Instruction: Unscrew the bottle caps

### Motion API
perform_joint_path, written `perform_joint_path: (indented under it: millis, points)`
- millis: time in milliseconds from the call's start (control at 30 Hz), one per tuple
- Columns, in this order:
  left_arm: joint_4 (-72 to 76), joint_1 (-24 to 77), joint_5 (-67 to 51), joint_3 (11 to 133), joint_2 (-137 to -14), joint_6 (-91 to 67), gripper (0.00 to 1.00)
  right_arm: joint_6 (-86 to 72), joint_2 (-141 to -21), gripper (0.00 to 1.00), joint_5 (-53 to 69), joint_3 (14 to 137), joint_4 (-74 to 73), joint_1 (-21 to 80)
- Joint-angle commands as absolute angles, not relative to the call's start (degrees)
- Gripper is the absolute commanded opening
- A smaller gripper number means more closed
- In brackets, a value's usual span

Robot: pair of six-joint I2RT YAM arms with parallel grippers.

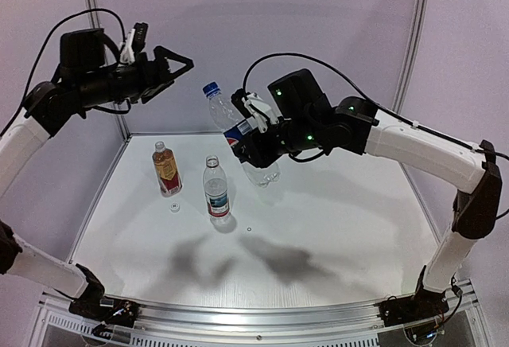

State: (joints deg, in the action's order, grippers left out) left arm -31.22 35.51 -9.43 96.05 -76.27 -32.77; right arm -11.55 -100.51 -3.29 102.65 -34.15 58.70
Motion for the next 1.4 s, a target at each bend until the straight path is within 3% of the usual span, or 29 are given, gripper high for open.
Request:
perform_joint_path:
  millis: [0,200,400,667,933,1067,1200,1300,1367]
  points:
    - [-15.2,28.9,-30.4,84.5,-69.2,-27.7,0.89,-12.6,-94.9,0.36,5.5,98.0,-28.2,58.6]
    - [-4.5,27.1,-43.0,79.9,-68.1,-27.7,0.89,-17.7,-92.9,0.37,20.5,93.3,-18.8,58.6]
    - [1.7,27.6,-47.5,81.6,-71.8,-33.0,0.83,-19.7,-94.7,0.37,26.1,95.2,-17.9,58.6]
    - [-3.6,29.8,-48.0,85.2,-75.5,-31.1,0.67,-19.7,-95.7,0.37,28.0,96.8,-19.9,58.6]
    - [-8.3,31.8,-43.8,87.1,-77.2,-29.9,0.32,-20.0,-95.6,0.37,27.9,95.8,-20.1,58.6]
    - [-15.9,33.7,-37.4,90.7,-78.2,-28.1,0.19,-18.9,-95.7,0.37,24.0,96.2,-21.6,58.7]
    - [-32.6,37.6,-18.4,97.4,-80.5,-28.9,0.11,-15.9,-97.0,0.38,14.3,98.3,-26.4,58.7]
    - [-39.5,40.2,-6.5,100.0,-83.0,-35.6,0.11,-13.5,-99.3,0.38,6.6,101.2,-31.2,58.6]
    - [-43.0,41.8,-1.2,101.6,-84.1,-40.1,0.23,-13.0,-101.1,0.37,0.8,103.4,-34.3,58.6]
